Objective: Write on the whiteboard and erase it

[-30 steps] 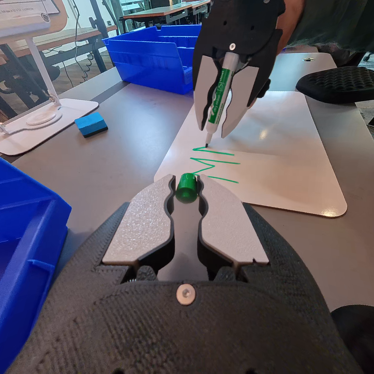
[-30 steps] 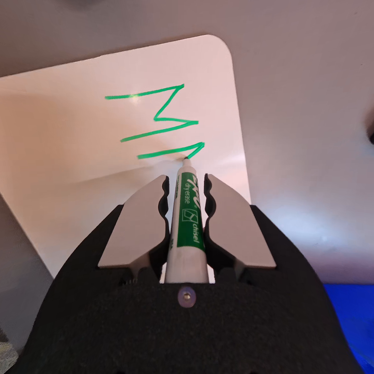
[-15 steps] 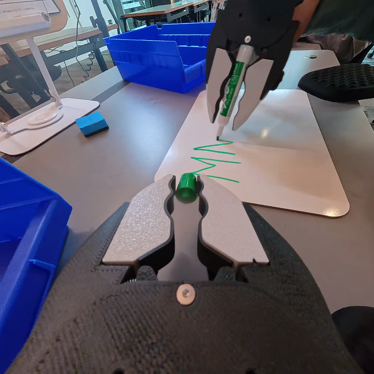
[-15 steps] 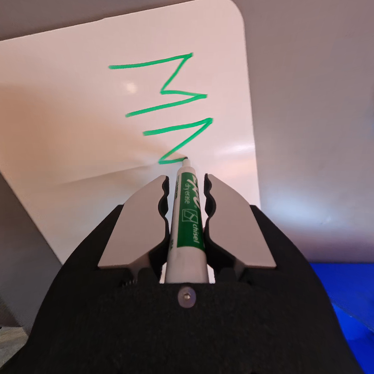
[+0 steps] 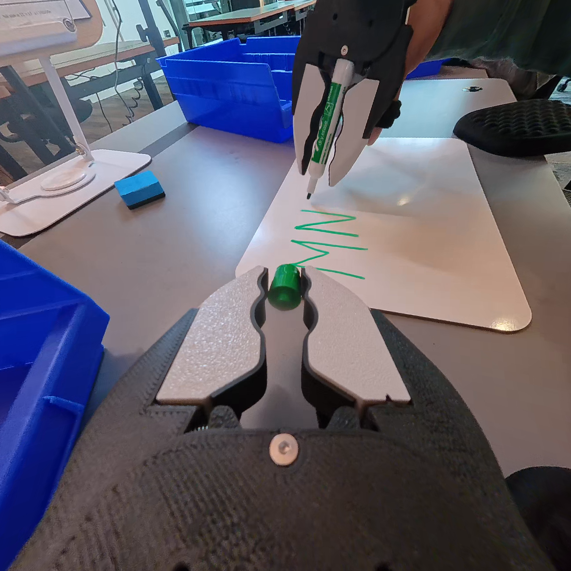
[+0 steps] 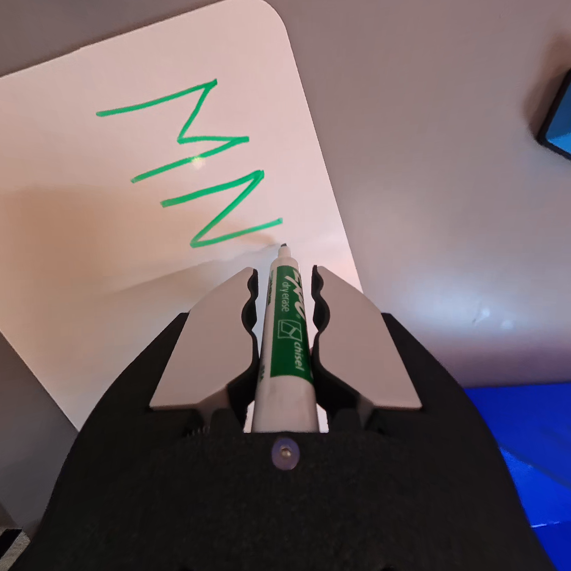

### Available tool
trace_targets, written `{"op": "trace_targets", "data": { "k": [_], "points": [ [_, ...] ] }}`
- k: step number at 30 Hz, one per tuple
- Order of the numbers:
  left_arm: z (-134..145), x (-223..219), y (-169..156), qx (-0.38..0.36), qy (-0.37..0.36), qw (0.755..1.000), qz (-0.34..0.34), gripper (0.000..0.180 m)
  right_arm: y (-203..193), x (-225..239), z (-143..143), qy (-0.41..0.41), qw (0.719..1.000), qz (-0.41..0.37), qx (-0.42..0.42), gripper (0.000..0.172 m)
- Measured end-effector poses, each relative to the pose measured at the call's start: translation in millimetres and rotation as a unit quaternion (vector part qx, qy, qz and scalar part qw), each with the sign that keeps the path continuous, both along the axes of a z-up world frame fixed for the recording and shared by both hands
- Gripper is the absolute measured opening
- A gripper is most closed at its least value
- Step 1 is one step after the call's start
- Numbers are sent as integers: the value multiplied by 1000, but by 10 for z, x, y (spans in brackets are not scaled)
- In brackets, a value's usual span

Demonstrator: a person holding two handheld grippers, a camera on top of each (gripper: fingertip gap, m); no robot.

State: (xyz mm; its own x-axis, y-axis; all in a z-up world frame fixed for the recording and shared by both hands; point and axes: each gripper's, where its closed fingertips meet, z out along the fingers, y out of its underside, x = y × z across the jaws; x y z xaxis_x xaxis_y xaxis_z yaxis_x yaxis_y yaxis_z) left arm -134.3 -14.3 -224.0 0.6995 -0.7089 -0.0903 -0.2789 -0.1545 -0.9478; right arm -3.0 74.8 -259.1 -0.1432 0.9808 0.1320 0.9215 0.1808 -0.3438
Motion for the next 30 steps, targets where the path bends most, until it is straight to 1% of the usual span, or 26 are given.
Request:
{"op": "trace_targets", "data": {
  "k": [6,13,17,21,26,30],
  "points": [
    [-3,-1,4,-1,1,1000,1,20,51,94,4,0,1000,-13,5,34],
    [0,-4,5,-1,-1,1000,2,20,65,46,-54,-5,1000,-7,5,34],
    [-5,0,3,0,1,1000,1,20,-20,-31,-58,1,1000,5,-9,34],
    [-2,-3,3,-1,0,1000,1,20,-225,-49,-61,-1,999,27,-28,34],
    [-4,-2,3,-1,2,1000,2,20,-480,100,-60,-16,998,46,-43,34],
    [-5,-2,3,-1,2,1000,2,20,-452,266,-57,-28,998,33,-38,34]
  ]
}}
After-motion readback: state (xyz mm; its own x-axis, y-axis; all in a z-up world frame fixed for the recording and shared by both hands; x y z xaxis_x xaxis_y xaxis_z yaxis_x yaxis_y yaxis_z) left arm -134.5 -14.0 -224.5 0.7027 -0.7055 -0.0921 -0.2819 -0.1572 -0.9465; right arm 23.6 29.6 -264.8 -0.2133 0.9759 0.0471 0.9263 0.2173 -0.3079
